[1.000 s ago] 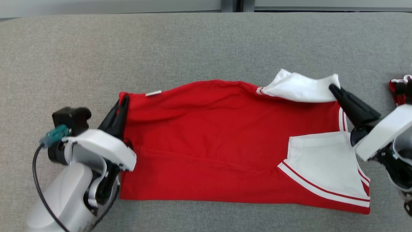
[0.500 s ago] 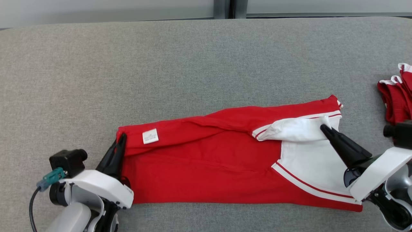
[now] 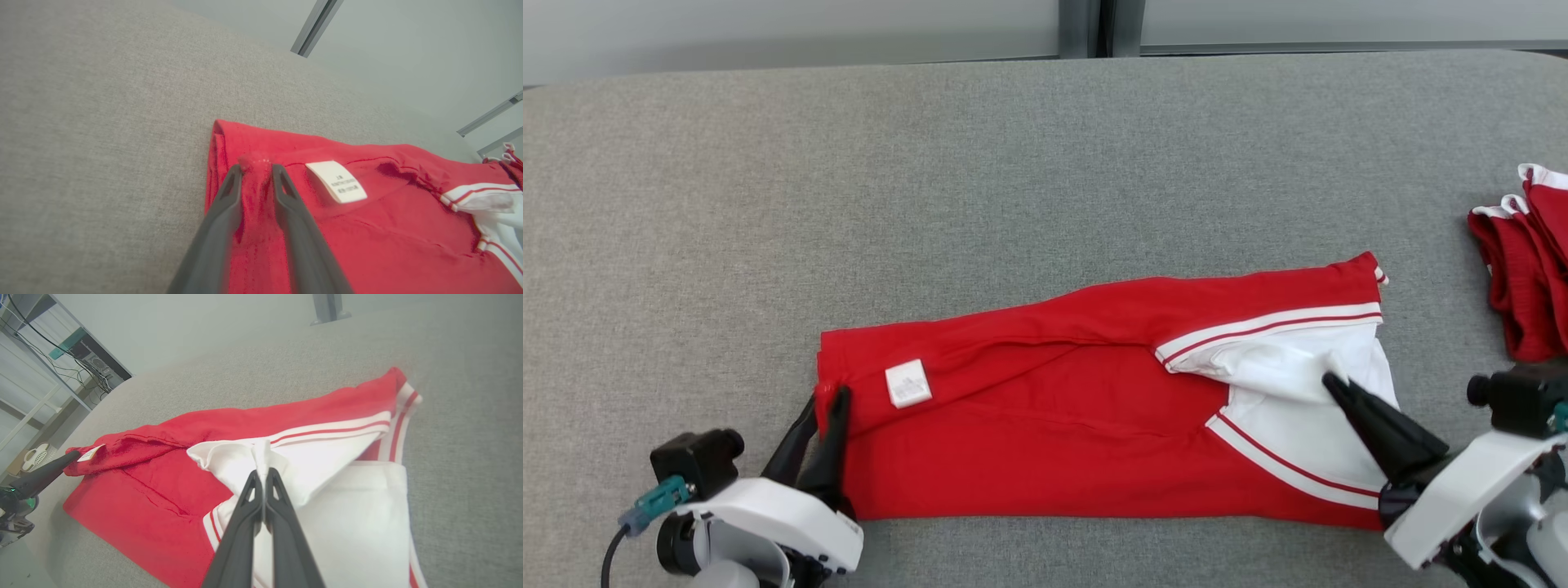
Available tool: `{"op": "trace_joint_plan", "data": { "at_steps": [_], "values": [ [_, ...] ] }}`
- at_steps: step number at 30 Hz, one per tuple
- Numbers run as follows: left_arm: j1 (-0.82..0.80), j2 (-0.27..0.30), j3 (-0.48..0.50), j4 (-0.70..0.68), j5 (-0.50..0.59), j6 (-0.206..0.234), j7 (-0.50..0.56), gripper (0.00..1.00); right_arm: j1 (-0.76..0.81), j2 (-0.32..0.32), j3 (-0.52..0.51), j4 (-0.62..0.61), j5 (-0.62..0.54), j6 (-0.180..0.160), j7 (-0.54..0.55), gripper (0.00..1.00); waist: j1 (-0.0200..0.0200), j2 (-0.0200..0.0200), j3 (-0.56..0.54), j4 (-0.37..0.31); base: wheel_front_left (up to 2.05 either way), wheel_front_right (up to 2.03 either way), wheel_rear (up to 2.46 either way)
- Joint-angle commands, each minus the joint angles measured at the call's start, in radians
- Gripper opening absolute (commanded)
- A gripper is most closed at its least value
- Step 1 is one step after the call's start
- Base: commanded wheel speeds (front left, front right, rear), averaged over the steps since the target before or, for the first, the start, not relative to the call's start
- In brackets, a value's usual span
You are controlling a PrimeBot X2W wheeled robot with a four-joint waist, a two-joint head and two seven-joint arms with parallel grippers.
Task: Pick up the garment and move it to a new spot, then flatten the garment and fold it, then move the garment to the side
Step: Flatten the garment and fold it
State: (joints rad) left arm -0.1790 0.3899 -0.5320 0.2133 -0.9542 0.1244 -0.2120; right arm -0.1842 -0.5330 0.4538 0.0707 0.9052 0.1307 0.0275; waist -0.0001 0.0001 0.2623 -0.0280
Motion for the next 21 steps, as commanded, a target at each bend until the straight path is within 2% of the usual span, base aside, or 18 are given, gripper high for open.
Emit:
{"op": "trace_joint_plan", "data": {
  "at_steps": [1, 9, 16, 21],
  "values": [
    [0.014, 0.004, 0.004, -0.003, -0.006, -0.005, -0.006, 1.0, 0.016, -0.009, 0.008, 0.002, -0.006, 0.0, -0.013, 1.0, 0.0001, -0.0001, -0.004, -0.002, 0.0, 0.0, 0.0],
    [0.098, 0.035, 0.006, -0.055, -0.01, 0.022, -0.009, 1.0, 0.074, -0.067, 0.068, 0.04, -0.032, 0.0, -0.065, 1.0, 0.0001, -0.0001, -0.036, -0.016, 0.0, 0.0, 0.0],
    [0.128, 0.05, 0.027, -0.115, 0.016, 0.066, -0.026, 1.0, 0.111, -0.08, 0.029, 0.058, -0.002, 0.0, -0.097, 1.0, 0.0001, -0.0001, -0.074, -0.022, 0.0, 0.0, 0.0],
    [0.117, 0.049, 0.02, -0.131, 0.03, 0.075, -0.026, 1.0, 0.115, -0.072, 0.008, 0.055, 0.001, 0.0, -0.105, 1.0, 0.0001, -0.0001, -0.097, -0.024, 0.0, 0.0, 0.0]
  ]
}}
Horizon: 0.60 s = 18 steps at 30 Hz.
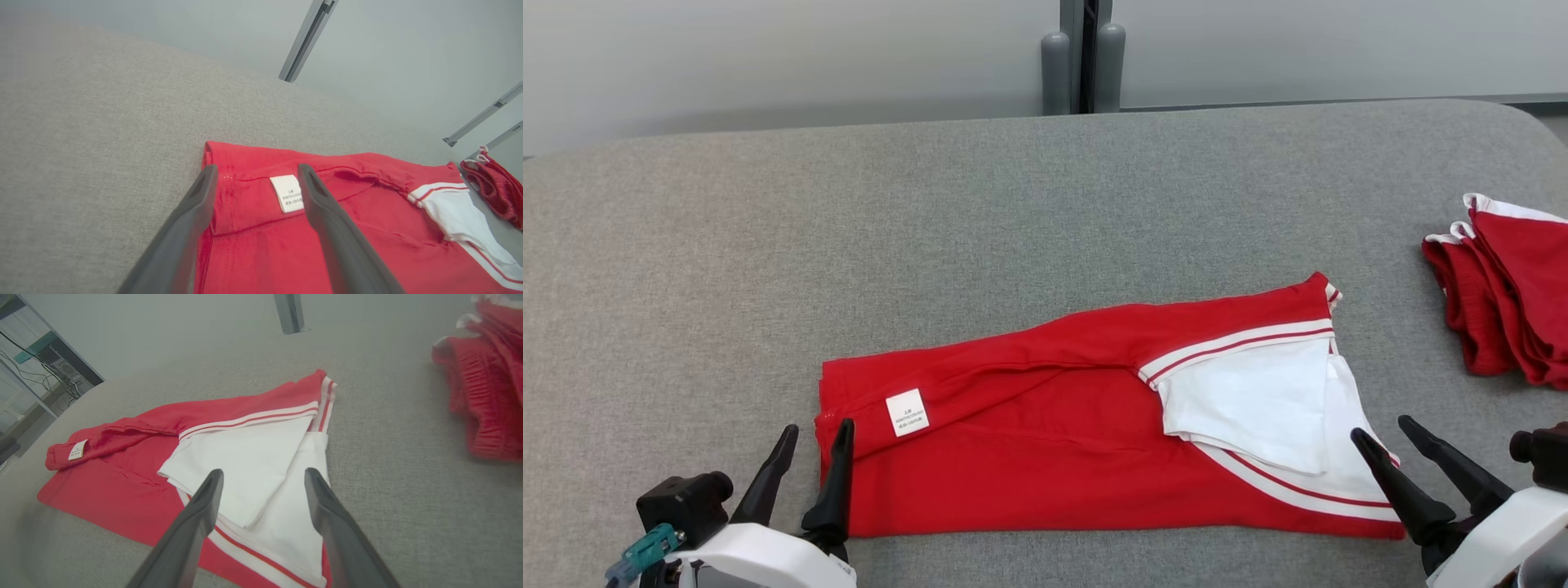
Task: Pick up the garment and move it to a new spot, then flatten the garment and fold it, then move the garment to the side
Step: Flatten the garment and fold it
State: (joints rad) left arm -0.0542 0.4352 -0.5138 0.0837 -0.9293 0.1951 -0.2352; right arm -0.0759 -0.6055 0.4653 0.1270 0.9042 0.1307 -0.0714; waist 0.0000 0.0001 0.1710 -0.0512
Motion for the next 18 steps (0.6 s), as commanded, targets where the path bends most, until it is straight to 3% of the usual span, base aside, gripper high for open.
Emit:
{"op": "trace_joint_plan", "data": {
  "at_steps": [1, 12, 18],
  "values": [
    [-0.013, 0.002, 0.0, -0.004, 0.009, 0.008, -0.002, 1.0, 0.007, 0.003, -0.011, 0.0, 0.002, 0.0, -0.011, 1.0, 0.0, -0.0001, -0.012, -0.001, 0.0, 0.0, 0.0],
    [-0.053, -0.019, -0.029, -0.011, 0.045, 0.027, 0.002, 1.0, 0.007, 0.056, -0.092, 0.006, -0.025, 0.0, -0.037, 1.0, 0.0, -0.0001, -0.062, 0.002, 0.0, 0.0, 0.0],
    [-0.071, -0.025, -0.037, -0.022, 0.062, 0.037, -0.002, 1.0, -0.024, 0.111, -0.164, 0.092, -0.072, 0.0, 0.012, 1.0, 0.0, -0.0001, -0.065, 0.011, 0.0, 0.0, 0.0]
  ]
}}
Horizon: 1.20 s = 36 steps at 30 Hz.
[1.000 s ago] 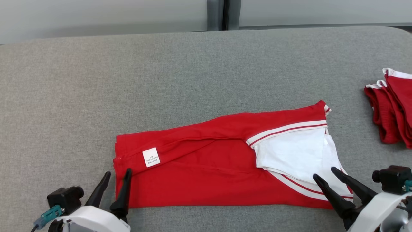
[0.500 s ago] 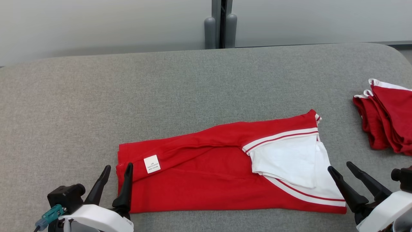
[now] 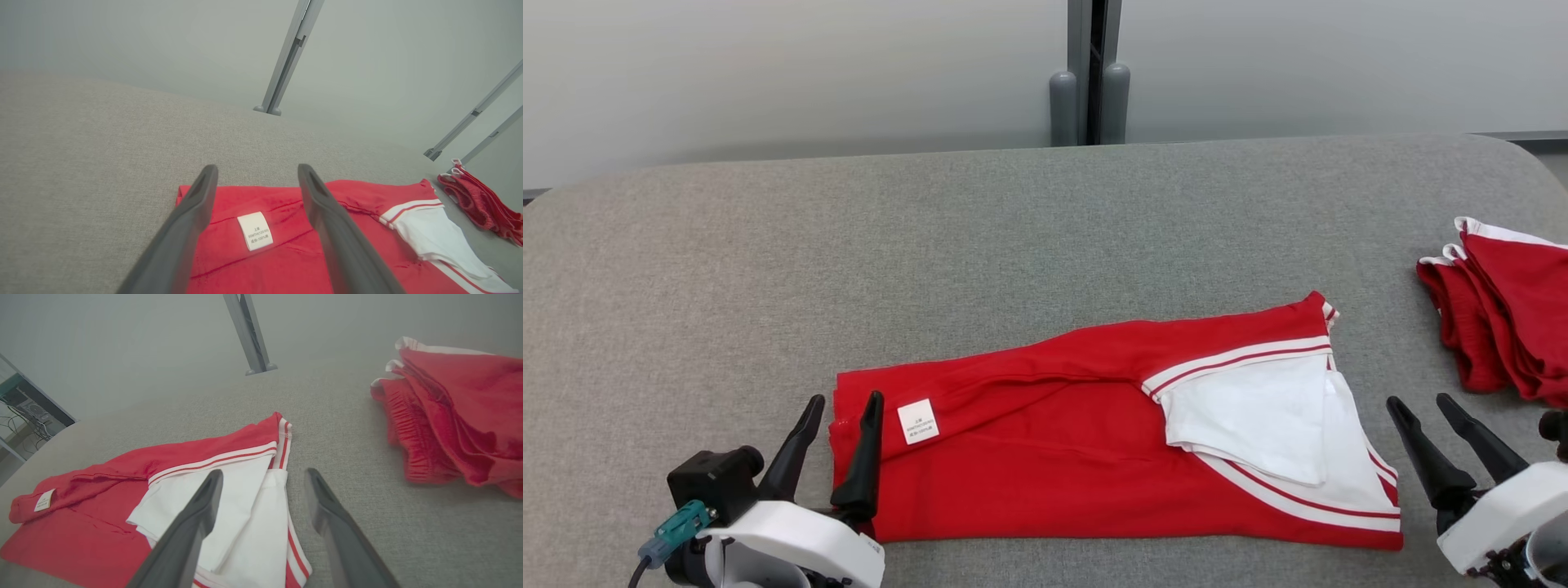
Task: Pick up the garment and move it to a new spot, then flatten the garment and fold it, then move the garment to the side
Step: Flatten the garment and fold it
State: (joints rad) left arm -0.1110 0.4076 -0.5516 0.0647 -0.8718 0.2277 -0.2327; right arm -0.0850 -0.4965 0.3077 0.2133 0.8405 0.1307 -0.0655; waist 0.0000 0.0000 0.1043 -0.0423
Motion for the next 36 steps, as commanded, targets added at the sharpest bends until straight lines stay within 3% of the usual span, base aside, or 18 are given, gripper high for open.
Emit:
{"op": "trace_joint_plan", "data": {
  "at_steps": [1, 9, 19, 28, 30, 33, 36],
  "values": [
    [-0.018, 0.002, -0.001, -0.006, 0.008, 0.005, -0.004, 1.0, -0.026, 0.013, -0.018, 0.027, -0.019, 0.0, 0.022, 1.0, 0.0, 0.0, 0.003, 0.006, 0.0, 0.0, 0.0],
    [-0.036, -0.018, -0.012, -0.027, 0.021, 0.01, -0.006, 1.0, -0.155, 0.113, -0.103, 0.225, -0.063, 0.0, 0.211, 1.0, 0.0, 0.0, 0.031, 0.078, 0.0, 0.0, 0.0],
    [-0.042, -0.036, -0.007, -0.018, 0.027, 0.001, -0.016, 1.0, -0.248, 0.155, -0.18, 0.421, -0.117, 0.0, 0.36, 1.0, 0.0, 0.0, 0.06, 0.162, 0.0, 0.0, 0.0],
    [-0.041, -0.046, 0.001, -0.012, 0.032, -0.008, -0.023, 1.0, -0.255, 0.193, -0.168, 0.446, -0.144, 0.001, 0.422, 1.0, 0.0, 0.0, 0.063, 0.189, 0.0, 0.0, 0.0],
    [-0.041, -0.047, 0.001, -0.015, 0.034, -0.008, -0.025, 1.0, -0.249, 0.192, -0.152, 0.432, -0.148, 0.001, 0.433, 0.44, 0.0, 0.0, 0.063, 0.191, 0.0, 0.0, 0.0],
    [-0.042, -0.046, 0.003, -0.021, 0.039, -0.007, -0.026, 1.0, -0.244, 0.18, -0.137, 0.408, -0.154, 0.001, 0.435, 0.0, 0.0, 0.0, 0.063, 0.188, 0.0, 0.0, 0.0],
    [-0.042, -0.045, 0.005, -0.027, 0.041, -0.004, -0.027, 1.0, -0.253, 0.164, -0.139, 0.389, -0.155, 0.0, 0.428, 0.0, 0.0, 0.0, 0.063, 0.179, 0.0, 0.0, 0.0]
  ]
}}
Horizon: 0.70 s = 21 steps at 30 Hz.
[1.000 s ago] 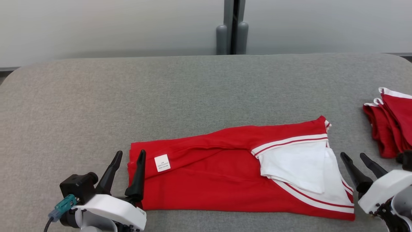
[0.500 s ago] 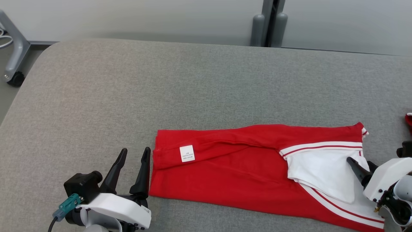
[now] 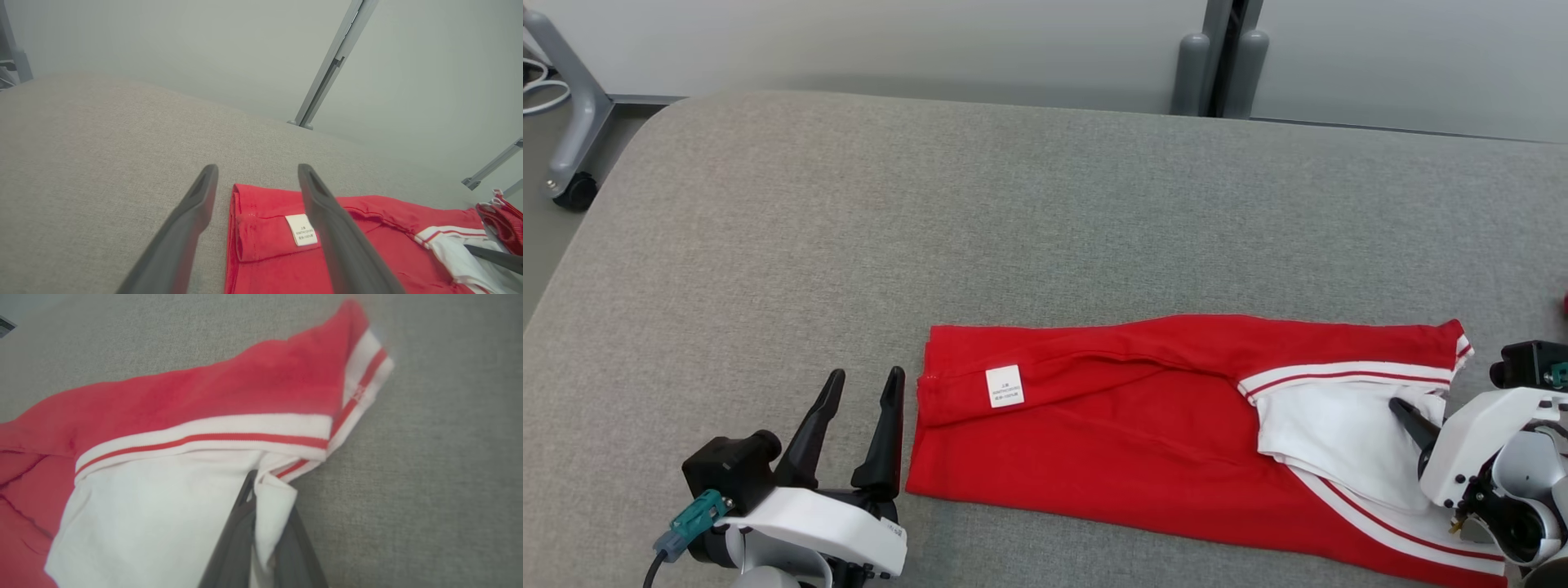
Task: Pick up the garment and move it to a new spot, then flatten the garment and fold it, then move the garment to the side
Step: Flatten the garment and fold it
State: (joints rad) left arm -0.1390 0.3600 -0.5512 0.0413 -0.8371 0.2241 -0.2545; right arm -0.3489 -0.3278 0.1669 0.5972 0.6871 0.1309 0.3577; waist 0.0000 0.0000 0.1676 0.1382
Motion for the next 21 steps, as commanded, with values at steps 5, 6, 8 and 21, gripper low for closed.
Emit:
{"op": "trace_joint_plan", "data": {
  "at_steps": [5, 6, 8, 21],
  "values": [
    [-0.012, 0.006, 0.006, -0.01, 0.01, 0.002, -0.004, 1.0, -0.016, -0.029, -0.018, -0.027, 0.005, 0.0, 0.01, 0.0, 0.0, 0.0, 0.002, -0.026, 0.0, 0.0, 0.0],
    [-0.011, 0.007, 0.007, -0.012, 0.011, 0.003, -0.004, 1.0, -0.018, -0.035, -0.022, -0.033, 0.007, 0.0, 0.01, 0.0, 0.0, 0.0, 0.002, -0.032, 0.0, 0.0, 0.0],
    [-0.012, 0.007, 0.008, -0.015, 0.011, 0.005, -0.005, 1.0, -0.021, -0.051, -0.032, -0.053, 0.007, 0.0, 0.022, 0.0, 0.0, 0.0, 0.003, -0.044, 0.0, 0.0, 0.0],
    [-0.013, 0.005, 0.009, -0.029, 0.01, 0.008, -0.006, 1.0, 0.025, -0.149, -0.175, -0.212, 0.004, 0.0, 0.103, 0.0, 0.0, 0.0, -0.006, -0.118, 0.0, 0.0, 0.0]
  ]
}}
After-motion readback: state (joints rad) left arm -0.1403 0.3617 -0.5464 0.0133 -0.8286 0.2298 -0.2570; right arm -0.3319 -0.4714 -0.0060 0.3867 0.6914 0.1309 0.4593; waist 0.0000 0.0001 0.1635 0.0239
